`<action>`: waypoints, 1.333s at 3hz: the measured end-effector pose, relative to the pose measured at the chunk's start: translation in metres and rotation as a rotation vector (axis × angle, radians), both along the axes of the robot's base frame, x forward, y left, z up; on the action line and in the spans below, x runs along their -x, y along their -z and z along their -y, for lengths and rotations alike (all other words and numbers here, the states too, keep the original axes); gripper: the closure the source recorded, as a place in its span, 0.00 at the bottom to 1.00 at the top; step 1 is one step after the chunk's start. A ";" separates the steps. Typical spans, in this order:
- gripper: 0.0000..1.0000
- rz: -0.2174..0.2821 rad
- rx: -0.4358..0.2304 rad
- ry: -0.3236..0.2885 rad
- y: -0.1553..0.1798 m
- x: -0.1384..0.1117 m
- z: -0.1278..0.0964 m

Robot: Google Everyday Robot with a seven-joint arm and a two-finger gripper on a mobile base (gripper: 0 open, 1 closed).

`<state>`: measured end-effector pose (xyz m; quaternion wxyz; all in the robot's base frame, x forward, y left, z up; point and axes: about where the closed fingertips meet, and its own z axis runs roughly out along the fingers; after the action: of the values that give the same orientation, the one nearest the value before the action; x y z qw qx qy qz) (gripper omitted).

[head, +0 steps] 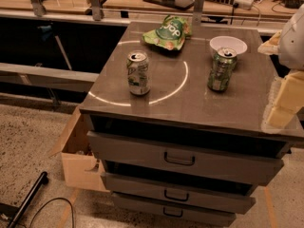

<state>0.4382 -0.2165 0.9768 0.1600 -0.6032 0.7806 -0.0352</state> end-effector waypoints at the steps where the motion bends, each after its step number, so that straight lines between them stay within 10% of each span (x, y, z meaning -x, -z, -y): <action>1: 0.00 0.000 0.000 0.000 0.000 0.000 0.000; 2: 0.00 0.011 -0.069 0.015 0.005 -0.009 0.007; 4: 0.00 0.037 -0.521 0.201 0.049 -0.080 0.066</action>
Offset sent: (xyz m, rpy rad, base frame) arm 0.0543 -0.0472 -0.0285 0.4047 -0.0407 -0.0867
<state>0.5187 -0.2821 0.9274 0.3196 -0.4603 0.8163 0.1402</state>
